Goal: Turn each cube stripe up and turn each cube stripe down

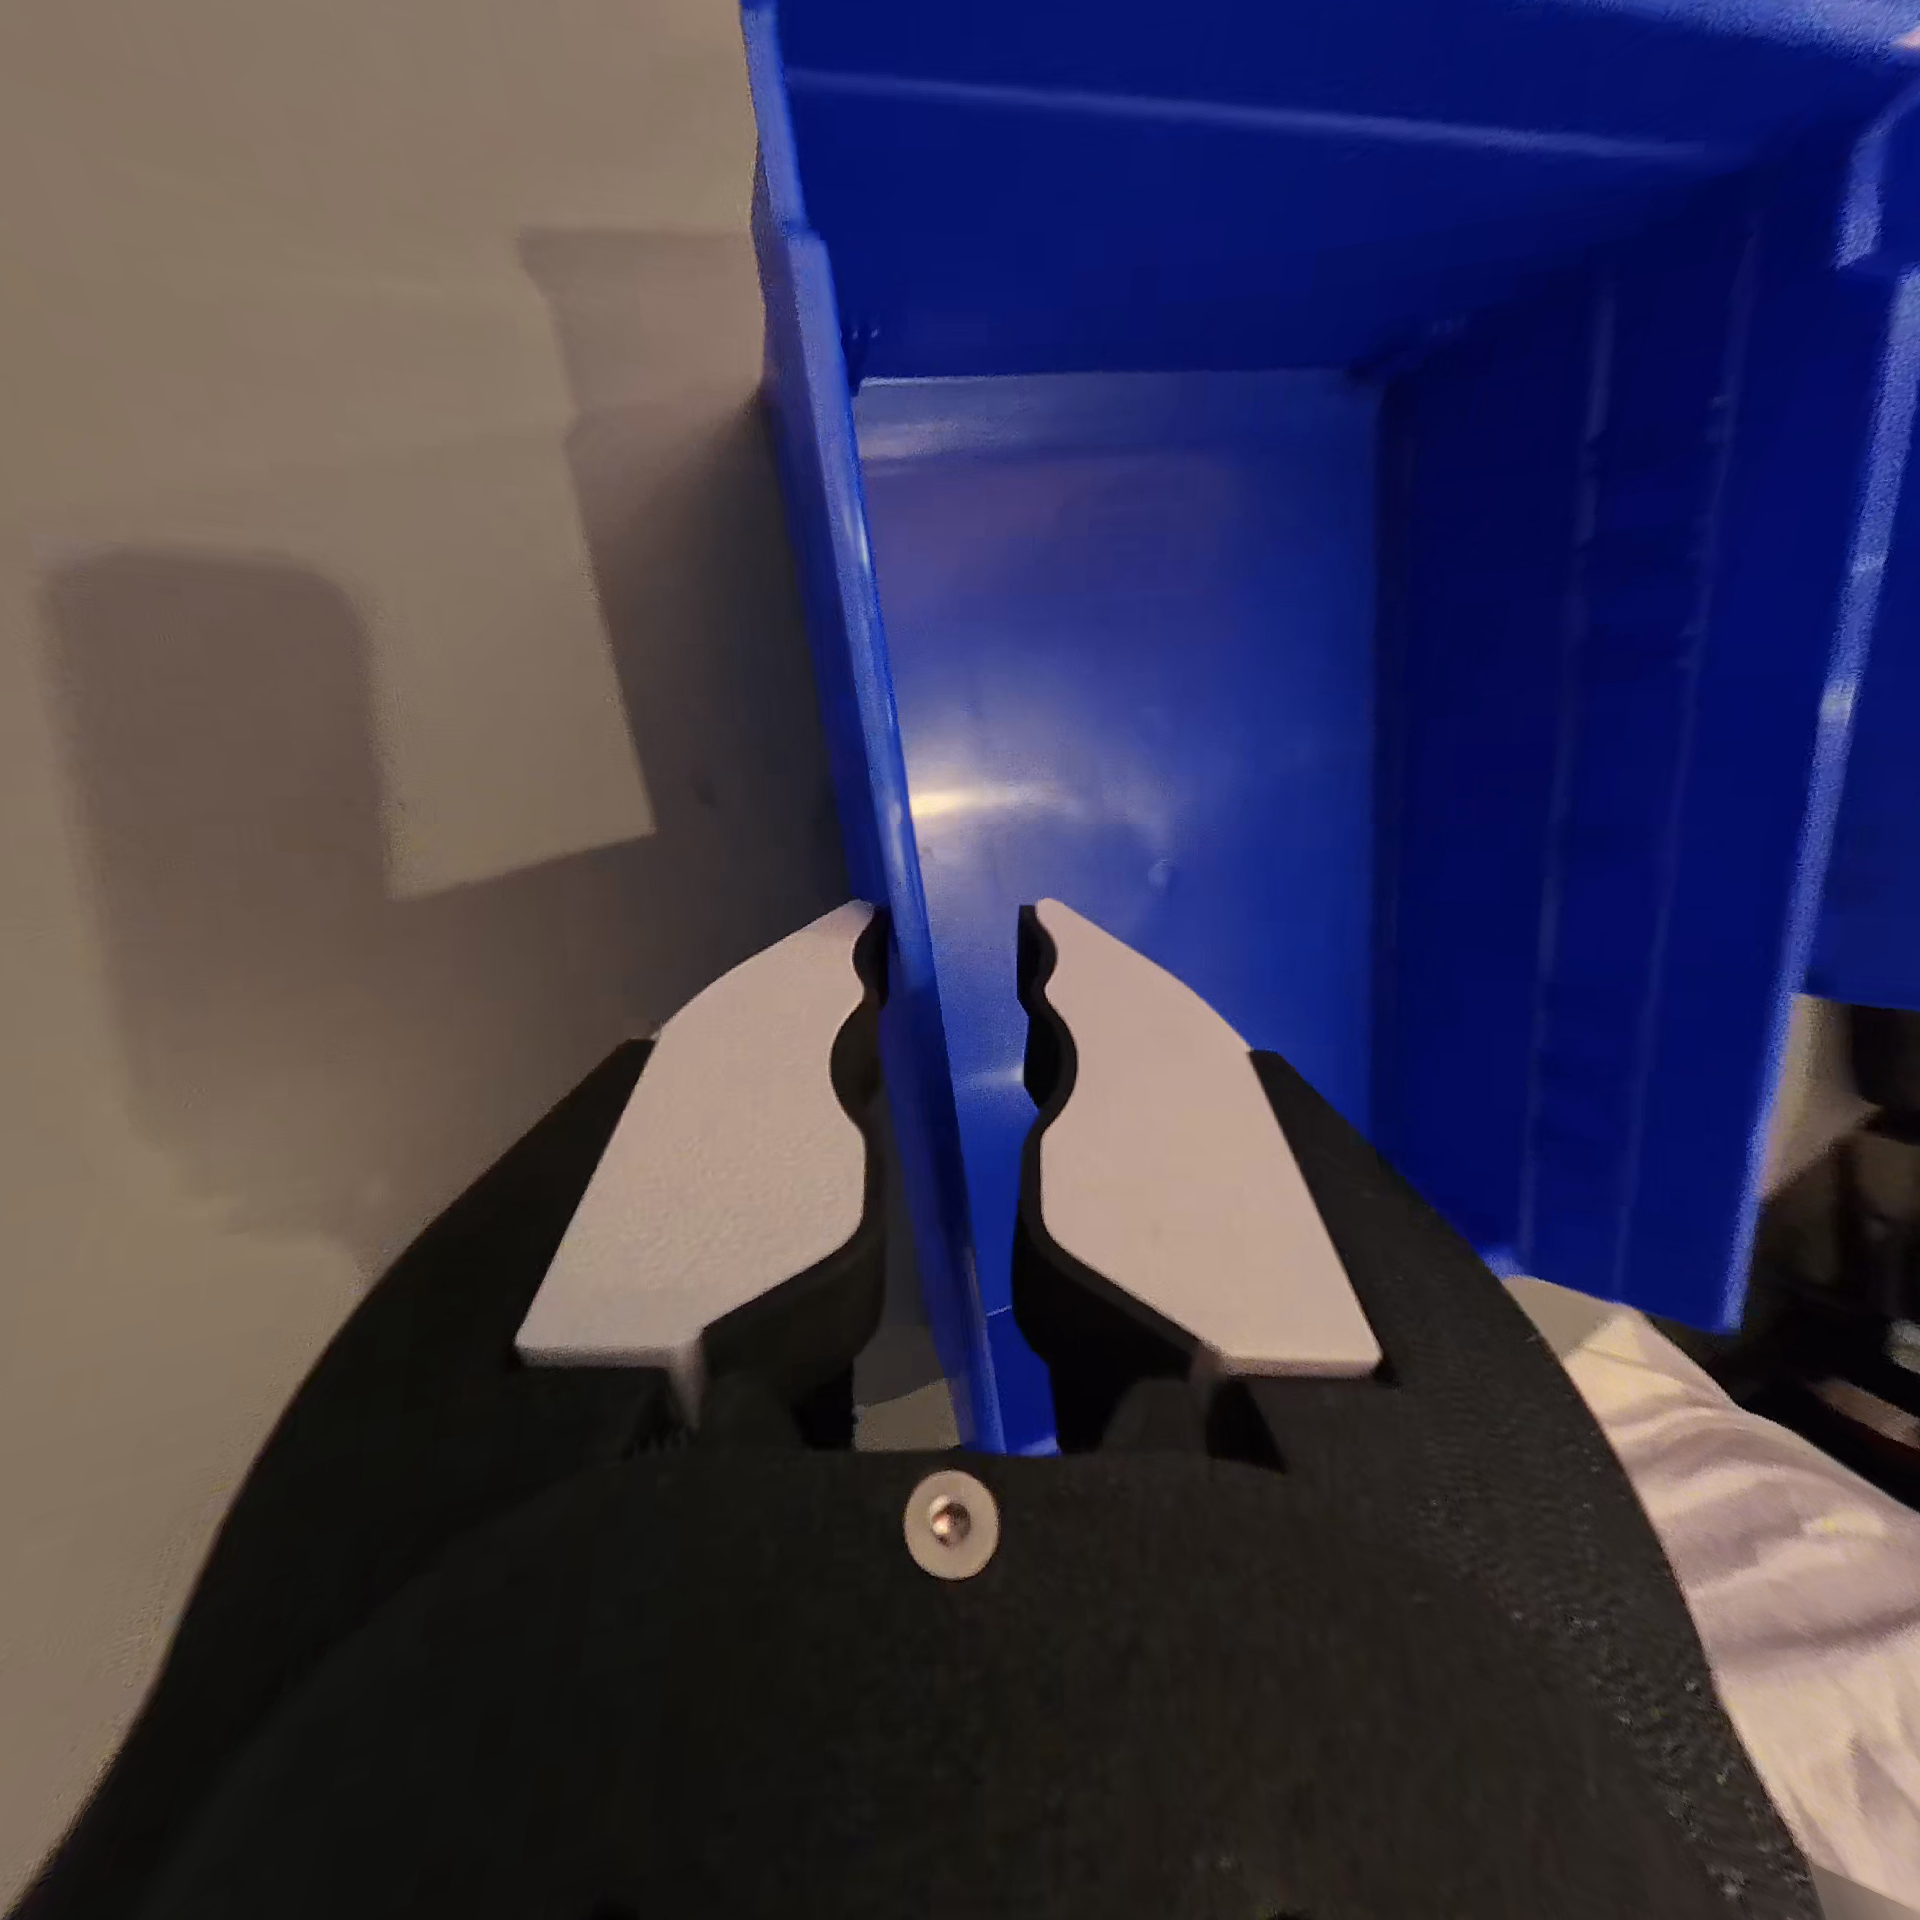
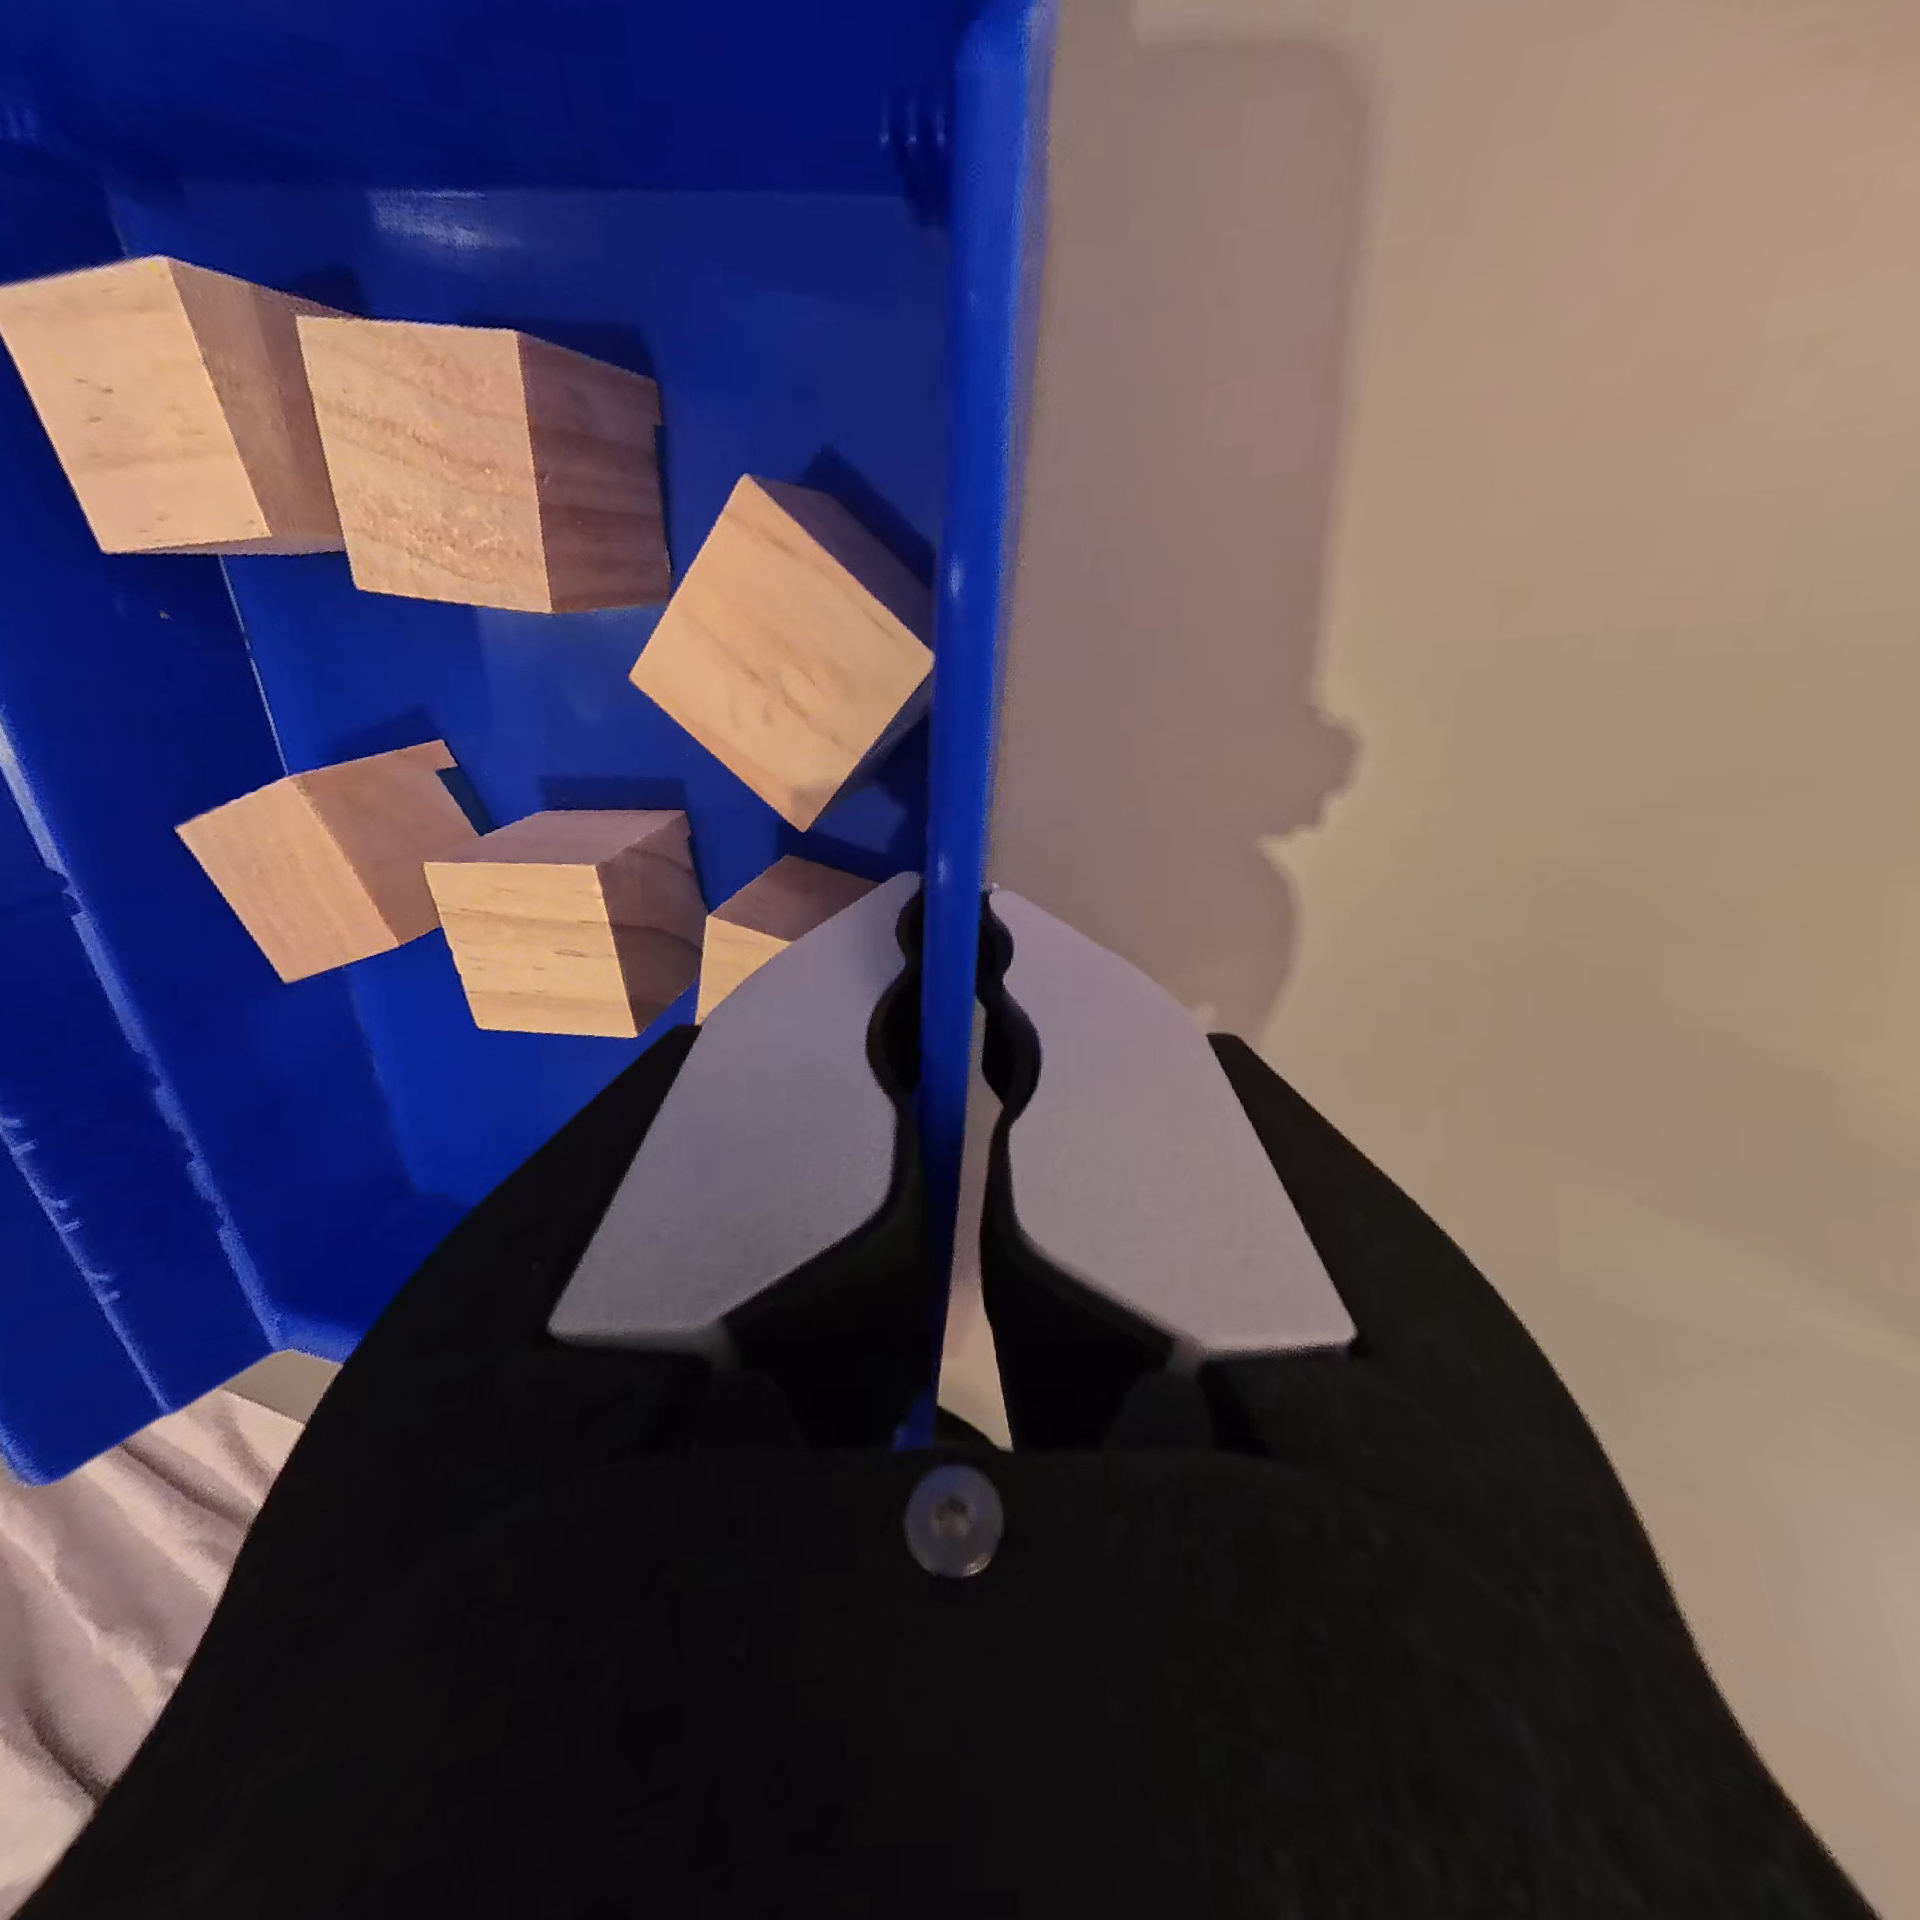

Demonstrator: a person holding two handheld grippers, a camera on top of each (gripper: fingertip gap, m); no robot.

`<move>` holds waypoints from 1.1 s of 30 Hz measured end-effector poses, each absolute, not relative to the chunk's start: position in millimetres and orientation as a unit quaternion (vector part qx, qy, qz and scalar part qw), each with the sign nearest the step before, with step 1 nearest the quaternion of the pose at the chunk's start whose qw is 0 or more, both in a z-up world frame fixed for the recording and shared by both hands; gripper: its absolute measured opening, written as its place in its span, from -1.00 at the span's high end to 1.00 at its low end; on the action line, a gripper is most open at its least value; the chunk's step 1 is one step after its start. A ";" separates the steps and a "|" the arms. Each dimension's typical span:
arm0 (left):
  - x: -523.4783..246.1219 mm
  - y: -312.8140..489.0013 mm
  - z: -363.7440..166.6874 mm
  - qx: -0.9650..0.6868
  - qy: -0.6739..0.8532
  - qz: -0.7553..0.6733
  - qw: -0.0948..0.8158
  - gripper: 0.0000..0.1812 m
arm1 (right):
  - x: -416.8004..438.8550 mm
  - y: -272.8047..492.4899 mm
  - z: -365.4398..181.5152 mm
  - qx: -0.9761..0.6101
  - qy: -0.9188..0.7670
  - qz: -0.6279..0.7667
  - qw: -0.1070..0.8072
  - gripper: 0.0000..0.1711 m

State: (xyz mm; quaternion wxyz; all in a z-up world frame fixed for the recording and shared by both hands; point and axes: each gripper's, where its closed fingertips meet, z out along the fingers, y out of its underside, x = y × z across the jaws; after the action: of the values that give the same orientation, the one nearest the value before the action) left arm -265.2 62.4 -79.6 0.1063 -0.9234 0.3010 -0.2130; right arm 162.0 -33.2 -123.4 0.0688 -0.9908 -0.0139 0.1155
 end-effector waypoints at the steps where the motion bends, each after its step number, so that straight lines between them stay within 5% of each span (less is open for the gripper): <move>1: -266.2 62.5 -72.4 -0.919 0.297 -0.237 0.109 0.73 | 164.5 -33.4 -123.5 -0.991 -0.016 0.114 0.068 0.93; 17: -414.1 58.3 128.6 -0.768 0.186 -0.386 0.475 0.73 | 208.8 -55.4 -77.4 -0.991 0.017 0.096 0.087 0.93; 24: -434.1 38.7 155.4 -0.706 0.203 -0.429 0.525 0.75 | 195.4 -65.4 -11.9 -0.995 -0.007 0.072 0.062 0.93; 28: -441.7 28.1 172.6 -0.665 0.217 -0.430 0.571 0.98 | 164.8 -49.5 33.9 -0.996 -0.036 0.040 0.070 0.93; 33: -458.0 22.5 175.1 -0.661 0.212 -0.372 0.616 0.78 | 80.4 -13.8 75.2 -0.991 -0.107 0.039 0.073 0.93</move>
State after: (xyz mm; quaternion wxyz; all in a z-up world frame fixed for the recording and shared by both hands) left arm -458.0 22.5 175.1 0.6165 -0.6607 0.2120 -0.3721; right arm 80.4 -13.8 75.2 0.0726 -0.9908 -0.1074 0.0392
